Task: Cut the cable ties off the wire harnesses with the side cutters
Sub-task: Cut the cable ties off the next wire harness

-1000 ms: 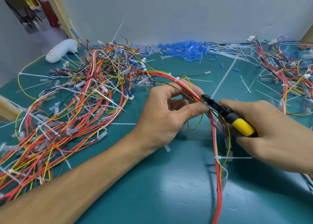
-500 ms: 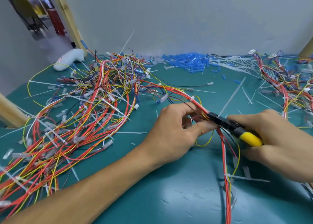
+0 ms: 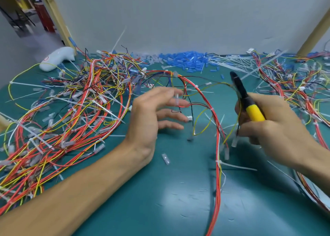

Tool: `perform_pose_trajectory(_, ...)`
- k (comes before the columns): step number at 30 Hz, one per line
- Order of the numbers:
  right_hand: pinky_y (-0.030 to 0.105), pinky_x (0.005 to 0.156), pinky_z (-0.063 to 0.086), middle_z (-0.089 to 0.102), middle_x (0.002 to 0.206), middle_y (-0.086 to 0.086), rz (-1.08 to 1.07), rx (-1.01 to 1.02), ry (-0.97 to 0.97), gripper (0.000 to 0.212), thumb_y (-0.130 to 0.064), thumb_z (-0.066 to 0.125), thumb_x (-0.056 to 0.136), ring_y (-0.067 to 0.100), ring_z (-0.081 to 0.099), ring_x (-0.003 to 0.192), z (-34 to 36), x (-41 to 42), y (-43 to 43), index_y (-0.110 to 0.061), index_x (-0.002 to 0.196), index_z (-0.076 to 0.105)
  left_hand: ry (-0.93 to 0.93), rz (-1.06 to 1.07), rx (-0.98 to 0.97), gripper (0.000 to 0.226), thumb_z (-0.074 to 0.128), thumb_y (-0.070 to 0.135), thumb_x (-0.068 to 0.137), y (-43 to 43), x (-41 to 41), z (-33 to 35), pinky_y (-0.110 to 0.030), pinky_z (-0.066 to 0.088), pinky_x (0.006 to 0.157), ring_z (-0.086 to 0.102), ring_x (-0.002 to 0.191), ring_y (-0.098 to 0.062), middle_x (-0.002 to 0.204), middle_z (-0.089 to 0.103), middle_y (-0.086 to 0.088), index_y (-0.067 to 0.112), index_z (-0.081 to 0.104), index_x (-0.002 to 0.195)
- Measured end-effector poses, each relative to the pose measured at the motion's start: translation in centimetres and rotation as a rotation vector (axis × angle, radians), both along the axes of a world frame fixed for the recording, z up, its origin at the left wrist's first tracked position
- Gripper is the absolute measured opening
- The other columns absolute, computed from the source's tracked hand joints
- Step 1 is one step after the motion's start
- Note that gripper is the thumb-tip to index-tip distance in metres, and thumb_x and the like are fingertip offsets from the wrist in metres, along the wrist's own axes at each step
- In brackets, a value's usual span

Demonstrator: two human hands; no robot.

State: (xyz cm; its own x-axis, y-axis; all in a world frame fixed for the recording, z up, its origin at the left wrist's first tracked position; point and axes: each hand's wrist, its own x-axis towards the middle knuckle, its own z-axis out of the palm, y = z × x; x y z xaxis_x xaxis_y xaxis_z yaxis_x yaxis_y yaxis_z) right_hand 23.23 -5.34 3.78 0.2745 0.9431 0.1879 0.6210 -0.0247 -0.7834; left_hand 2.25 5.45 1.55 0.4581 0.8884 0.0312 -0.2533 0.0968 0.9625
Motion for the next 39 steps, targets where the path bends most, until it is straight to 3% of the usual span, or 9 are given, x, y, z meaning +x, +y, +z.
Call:
perform_pose_trajectory(6, 0.035, 0.047, 0.037, 0.044, 0.056, 0.004, 0.002, 0.021, 0.128, 0.026, -0.011, 0.065, 0.052, 0.02, 0.039, 0.049, -0.2, 0.2, 0.0, -0.007, 0.072, 0.05, -0.152, -0.163, -0.03, 0.064, 0.058, 0.017, 0.079, 0.2, -0.1, 1.0, -0.046, 0.049, 0.104, 0.067, 0.122, -0.029, 0.131, 0.069, -0.013, 0.024, 0.052, 0.143)
perform_pose_trajectory(8, 0.04, 0.052, 0.037, 0.043, 0.057, 0.006, 0.024, 0.007, 0.102, 0.025, -0.013, 0.066, 0.053, 0.021, 0.038, 0.052, -0.4, 0.0, 0.1, -0.007, 0.07, 0.049, -0.009, -0.109, -0.001, 0.056, 0.064, 0.017, 0.074, -0.2, 0.2, 1.0, -0.045, 0.053, 0.095, 0.07, 0.112, -0.024, 0.118, 0.071, -0.013, 0.014, 0.058, 0.13)
perform_pose_trajectory(10, 0.044, 0.053, 0.038, 0.043, 0.058, 0.01, 0.032, -0.004, 0.067, 0.027, -0.014, 0.066, 0.053, 0.02, 0.038, 0.053, -0.6, -0.1, 0.0, -0.006, 0.071, 0.048, 0.296, -0.014, 0.214, 0.034, 0.068, 0.027, 0.074, -0.4, 0.3, 0.8, -0.039, 0.05, 0.073, 0.064, 0.08, -0.019, 0.086, 0.065, -0.007, 0.01, 0.066, 0.104)
perform_pose_trajectory(13, 0.054, 0.053, 0.042, 0.044, 0.063, 0.017, 0.031, -0.024, 0.05, 0.031, -0.016, 0.066, 0.053, 0.02, 0.038, 0.056, -0.6, -0.3, 0.1, -0.003, 0.073, 0.048, 0.581, -0.18, 0.563, 0.029, 0.068, 0.046, 0.083, -1.3, 0.3, 0.4, -0.028, 0.04, 0.053, 0.048, 0.051, -0.012, 0.058, 0.059, -0.004, 0.017, 0.069, 0.079)
perform_pose_trajectory(18, 0.056, 0.055, 0.043, 0.042, 0.062, 0.011, 0.008, -0.023, 0.048, 0.03, -0.016, 0.066, 0.053, 0.021, 0.036, 0.059, -0.6, -0.4, 0.3, -0.003, 0.073, 0.047, 0.995, -0.254, 1.094, 0.053, 0.058, 0.086, 0.073, -3.8, 0.5, 0.0, -0.028, 0.046, 0.063, 0.054, 0.059, -0.005, 0.062, 0.06, 0.013, 0.041, 0.055, 0.102)
perform_pose_trajectory(24, 0.052, 0.054, 0.042, 0.044, 0.062, 0.004, -0.03, -0.005, 0.053, 0.026, -0.014, 0.066, 0.055, 0.02, 0.037, 0.059, -0.7, -0.1, 0.3, -0.007, 0.071, 0.047, 0.988, -0.241, 1.338, 0.052, 0.051, 0.078, 0.076, -5.6, 0.5, 0.1, -0.034, 0.03, 0.053, 0.042, 0.056, -0.024, 0.054, 0.044, 0.004, 0.026, 0.044, 0.077)
perform_pose_trajectory(27, 0.044, 0.055, 0.038, 0.043, 0.06, 0.002, -0.037, -0.004, 0.046, 0.026, -0.014, 0.066, 0.055, 0.02, 0.037, 0.058, -0.8, -0.1, 0.3, -0.008, 0.071, 0.046, 0.987, -0.296, 1.297, 0.03, 0.053, 0.051, 0.074, -6.0, 0.8, -0.4, -0.03, 0.036, 0.051, 0.045, 0.05, -0.021, 0.049, 0.046, 0.003, 0.022, 0.047, 0.068)
perform_pose_trajectory(32, 0.053, 0.054, 0.043, 0.043, 0.061, 0.007, -0.051, 0.008, 0.048, 0.028, -0.015, 0.067, 0.055, 0.021, 0.036, 0.059, -0.7, -0.1, 0.4, -0.008, 0.071, 0.046, 0.896, -0.182, 1.067, 0.019, 0.054, 0.04, 0.071, -5.0, 0.8, -0.5, -0.032, 0.05, 0.056, 0.051, 0.051, -0.015, 0.05, 0.055, 0.008, 0.021, 0.054, 0.065)
perform_pose_trajectory(39, 0.057, 0.055, 0.043, 0.043, 0.069, 0.024, -0.057, 0.065, 0.065, 0.031, -0.013, 0.067, 0.056, 0.039, 0.04, 0.061, -0.3, -0.1, 0.2, -0.002, 0.074, 0.044, 0.577, 0.139, 0.782, 0.022, 0.075, 0.021, 0.084, -2.3, 1.1, -0.6, -0.009, 0.03, 0.047, 0.04, 0.041, -0.004, 0.054, 0.053, 0.007, 0.02, 0.062, 0.066)
